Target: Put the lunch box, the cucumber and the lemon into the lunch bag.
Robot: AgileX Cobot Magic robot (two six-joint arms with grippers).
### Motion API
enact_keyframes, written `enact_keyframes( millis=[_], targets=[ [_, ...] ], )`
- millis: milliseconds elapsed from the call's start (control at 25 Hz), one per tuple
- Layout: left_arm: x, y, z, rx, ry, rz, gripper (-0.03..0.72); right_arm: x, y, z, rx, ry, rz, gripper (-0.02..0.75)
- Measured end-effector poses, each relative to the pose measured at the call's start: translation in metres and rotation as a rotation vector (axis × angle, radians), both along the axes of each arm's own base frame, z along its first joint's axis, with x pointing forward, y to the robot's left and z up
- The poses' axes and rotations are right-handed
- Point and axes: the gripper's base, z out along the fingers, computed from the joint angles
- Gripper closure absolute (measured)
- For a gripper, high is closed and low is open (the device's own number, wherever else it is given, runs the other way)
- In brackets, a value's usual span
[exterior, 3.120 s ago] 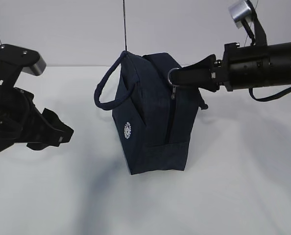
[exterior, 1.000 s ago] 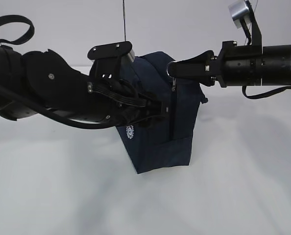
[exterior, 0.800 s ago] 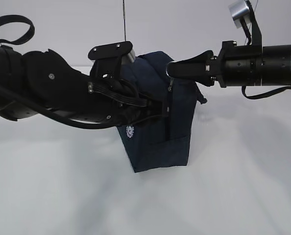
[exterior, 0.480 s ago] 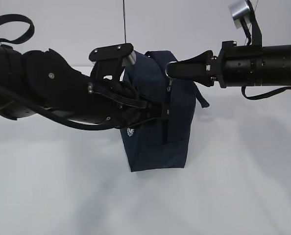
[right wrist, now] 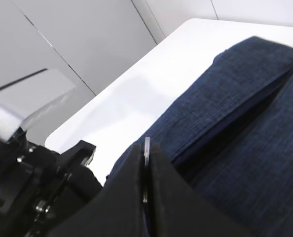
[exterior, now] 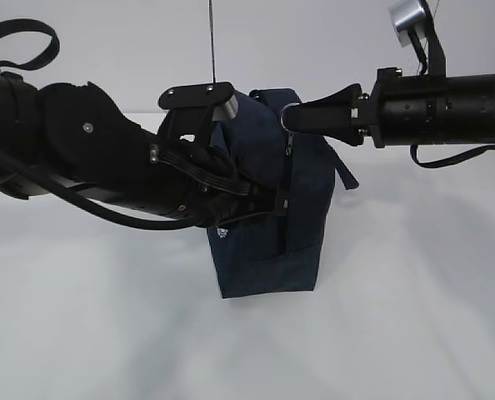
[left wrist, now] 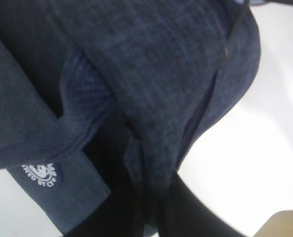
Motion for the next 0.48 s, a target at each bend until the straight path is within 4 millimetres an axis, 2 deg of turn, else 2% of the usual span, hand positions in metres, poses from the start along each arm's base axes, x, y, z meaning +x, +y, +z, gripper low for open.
enact_keyframes(
  millis=[480],
  targets=[
    [-0.004,0.001,0.0,0.017,0.029,-0.031,0.694,0.014,-0.001,0.016,-0.026,-0.061,-0.041,0.738]
  ],
)
